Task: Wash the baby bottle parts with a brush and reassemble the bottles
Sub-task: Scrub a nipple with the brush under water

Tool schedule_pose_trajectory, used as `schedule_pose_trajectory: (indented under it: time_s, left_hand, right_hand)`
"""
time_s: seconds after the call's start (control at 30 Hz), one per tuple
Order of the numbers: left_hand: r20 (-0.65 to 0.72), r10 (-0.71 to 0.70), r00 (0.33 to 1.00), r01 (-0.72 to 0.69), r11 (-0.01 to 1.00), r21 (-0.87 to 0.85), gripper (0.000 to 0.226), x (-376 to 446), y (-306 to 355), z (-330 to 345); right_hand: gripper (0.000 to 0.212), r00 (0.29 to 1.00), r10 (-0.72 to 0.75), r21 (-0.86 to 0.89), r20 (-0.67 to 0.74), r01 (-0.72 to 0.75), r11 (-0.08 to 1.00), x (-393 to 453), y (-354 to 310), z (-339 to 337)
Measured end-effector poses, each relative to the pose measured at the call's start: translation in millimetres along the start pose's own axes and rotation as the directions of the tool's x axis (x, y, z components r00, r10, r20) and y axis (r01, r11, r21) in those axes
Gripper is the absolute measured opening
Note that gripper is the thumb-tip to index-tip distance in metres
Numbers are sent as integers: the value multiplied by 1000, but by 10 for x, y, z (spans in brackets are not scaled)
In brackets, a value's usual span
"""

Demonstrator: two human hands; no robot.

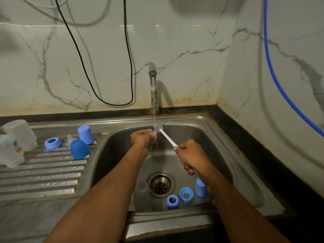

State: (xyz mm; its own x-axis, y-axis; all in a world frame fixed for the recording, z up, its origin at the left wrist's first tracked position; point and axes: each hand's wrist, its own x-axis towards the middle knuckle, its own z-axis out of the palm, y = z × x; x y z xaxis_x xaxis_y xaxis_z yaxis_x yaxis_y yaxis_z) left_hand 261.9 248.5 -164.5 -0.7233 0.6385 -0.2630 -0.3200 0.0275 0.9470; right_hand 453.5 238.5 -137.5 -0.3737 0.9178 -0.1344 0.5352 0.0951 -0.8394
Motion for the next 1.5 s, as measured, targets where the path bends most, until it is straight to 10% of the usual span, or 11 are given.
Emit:
schedule_pose_trajectory:
  time_s: [0.43,0.7,1.07,1.5]
  left_hand:
    - [-36,411,911,-337,790,512,20,-306,259,-271]
    - [6,556,831,-480,712,513,23,-604,643,-848]
    - [-212,615,760,-431,720,544,21,-698,1109,-2069]
    - [-215,436,874,-189,712,676,18,-457,835,-2739]
  right_hand:
    - [22,998,-58,-89,7,58,994,-327,-151,86]
    - [24,978,-208,-91,-16,205,974,-607,-601,349]
    - [33,942,-334,-54,-34,332,942,-948,-1183,860]
    - [28,944,-331,-86,-5,329,940,-961,-1227,1111]
